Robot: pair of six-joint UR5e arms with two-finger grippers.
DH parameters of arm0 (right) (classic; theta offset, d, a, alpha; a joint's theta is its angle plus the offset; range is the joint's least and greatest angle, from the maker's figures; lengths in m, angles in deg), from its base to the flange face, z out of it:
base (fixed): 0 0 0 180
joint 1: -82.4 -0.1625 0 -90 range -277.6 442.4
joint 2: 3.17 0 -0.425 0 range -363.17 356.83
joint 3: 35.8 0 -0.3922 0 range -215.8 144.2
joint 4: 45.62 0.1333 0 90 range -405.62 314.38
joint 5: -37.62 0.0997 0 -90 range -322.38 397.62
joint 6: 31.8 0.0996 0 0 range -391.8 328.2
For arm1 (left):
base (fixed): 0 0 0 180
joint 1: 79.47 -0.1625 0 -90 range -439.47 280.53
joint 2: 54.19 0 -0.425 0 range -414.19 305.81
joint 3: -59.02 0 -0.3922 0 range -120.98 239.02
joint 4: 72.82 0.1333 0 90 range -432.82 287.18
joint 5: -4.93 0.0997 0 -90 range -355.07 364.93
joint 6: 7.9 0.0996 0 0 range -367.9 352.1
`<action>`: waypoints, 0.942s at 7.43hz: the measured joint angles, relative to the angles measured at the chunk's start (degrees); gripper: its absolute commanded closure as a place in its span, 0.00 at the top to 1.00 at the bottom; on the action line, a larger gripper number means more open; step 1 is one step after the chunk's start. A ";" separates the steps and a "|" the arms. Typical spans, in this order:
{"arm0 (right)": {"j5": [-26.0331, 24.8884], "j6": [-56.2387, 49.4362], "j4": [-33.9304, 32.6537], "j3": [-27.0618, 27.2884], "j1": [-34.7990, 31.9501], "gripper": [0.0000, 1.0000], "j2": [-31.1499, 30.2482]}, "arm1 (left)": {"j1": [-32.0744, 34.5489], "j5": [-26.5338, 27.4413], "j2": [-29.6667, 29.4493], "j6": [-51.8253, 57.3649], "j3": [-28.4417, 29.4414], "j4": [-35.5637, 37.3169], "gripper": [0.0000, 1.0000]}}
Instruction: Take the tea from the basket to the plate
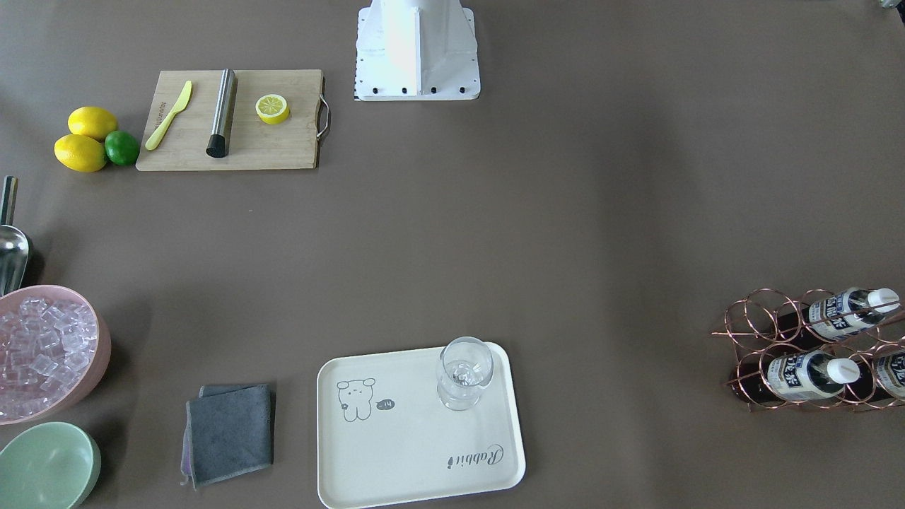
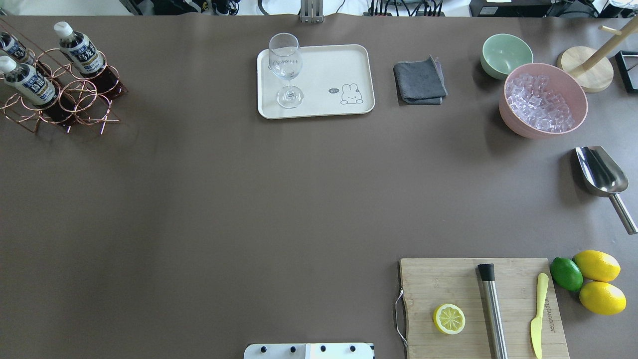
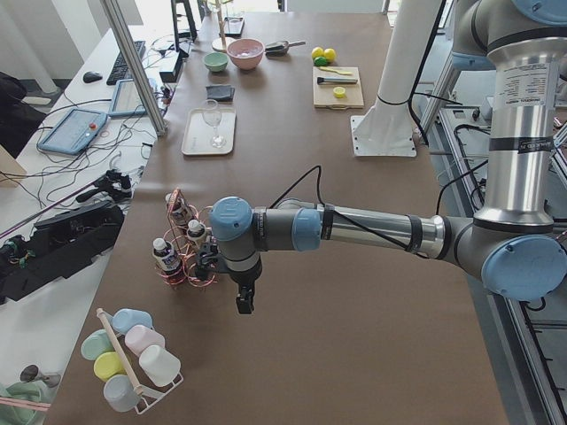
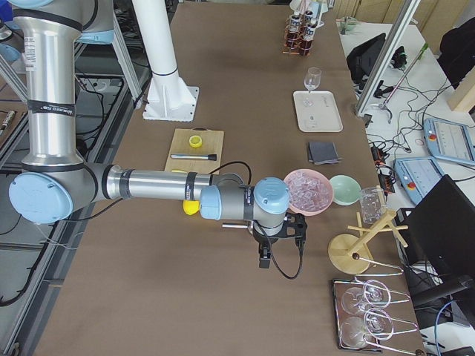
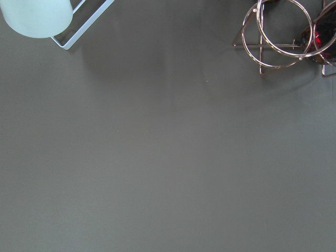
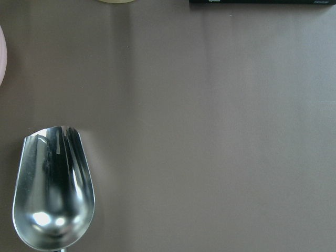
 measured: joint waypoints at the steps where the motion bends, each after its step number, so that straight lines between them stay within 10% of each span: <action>1: -0.05 0.00 -0.03 -0.03 0.08 1.00 -0.02 | 0.10 0.00 0.11 0.02 -0.28 0.02 0.99; 7: -0.37 -0.04 0.27 -0.04 1.44 1.00 0.55 | 0.14 -0.37 0.16 -0.13 -0.45 0.00 0.99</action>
